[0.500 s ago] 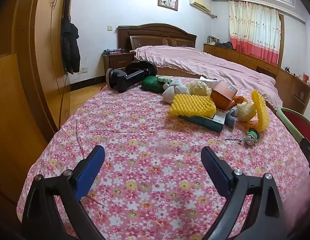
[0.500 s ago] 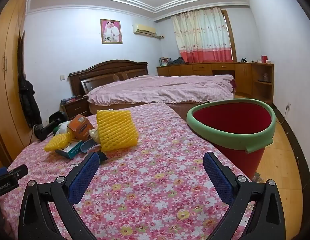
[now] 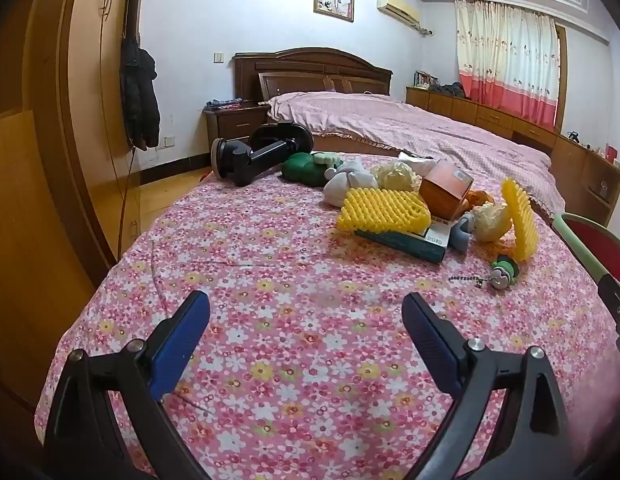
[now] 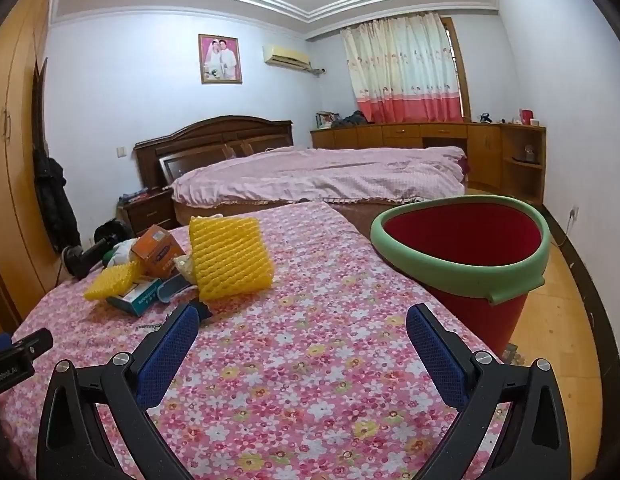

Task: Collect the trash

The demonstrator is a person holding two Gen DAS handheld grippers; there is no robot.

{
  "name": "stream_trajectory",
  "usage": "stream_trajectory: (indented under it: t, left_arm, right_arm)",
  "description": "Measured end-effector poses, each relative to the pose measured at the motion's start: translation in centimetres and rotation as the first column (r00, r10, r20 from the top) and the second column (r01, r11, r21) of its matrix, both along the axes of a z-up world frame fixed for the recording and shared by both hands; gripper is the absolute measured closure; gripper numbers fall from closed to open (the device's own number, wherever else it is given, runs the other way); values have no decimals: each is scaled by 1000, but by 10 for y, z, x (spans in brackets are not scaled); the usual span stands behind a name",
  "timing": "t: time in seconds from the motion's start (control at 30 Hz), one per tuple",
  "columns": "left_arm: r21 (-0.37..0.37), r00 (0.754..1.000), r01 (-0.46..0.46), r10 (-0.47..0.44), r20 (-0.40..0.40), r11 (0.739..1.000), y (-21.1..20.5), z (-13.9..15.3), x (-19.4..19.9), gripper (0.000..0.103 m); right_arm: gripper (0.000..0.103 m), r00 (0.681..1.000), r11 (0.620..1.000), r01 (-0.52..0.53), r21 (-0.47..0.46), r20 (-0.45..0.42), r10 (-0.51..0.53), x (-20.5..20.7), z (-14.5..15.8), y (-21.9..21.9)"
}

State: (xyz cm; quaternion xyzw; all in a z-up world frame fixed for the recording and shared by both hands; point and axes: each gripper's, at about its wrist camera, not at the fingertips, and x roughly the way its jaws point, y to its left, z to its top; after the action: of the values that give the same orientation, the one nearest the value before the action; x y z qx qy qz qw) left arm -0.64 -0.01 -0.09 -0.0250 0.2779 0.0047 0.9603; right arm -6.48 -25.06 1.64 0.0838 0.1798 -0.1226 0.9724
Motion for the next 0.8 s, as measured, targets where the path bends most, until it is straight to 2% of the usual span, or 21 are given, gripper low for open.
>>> stream_trajectory:
  t: [0.8]
  left_arm:
    - [10,1000,2,-2,-3,1000,0,3,2,7]
  right_arm:
    - [0,1000,1000,-2,5,12,2,-3,0,1]
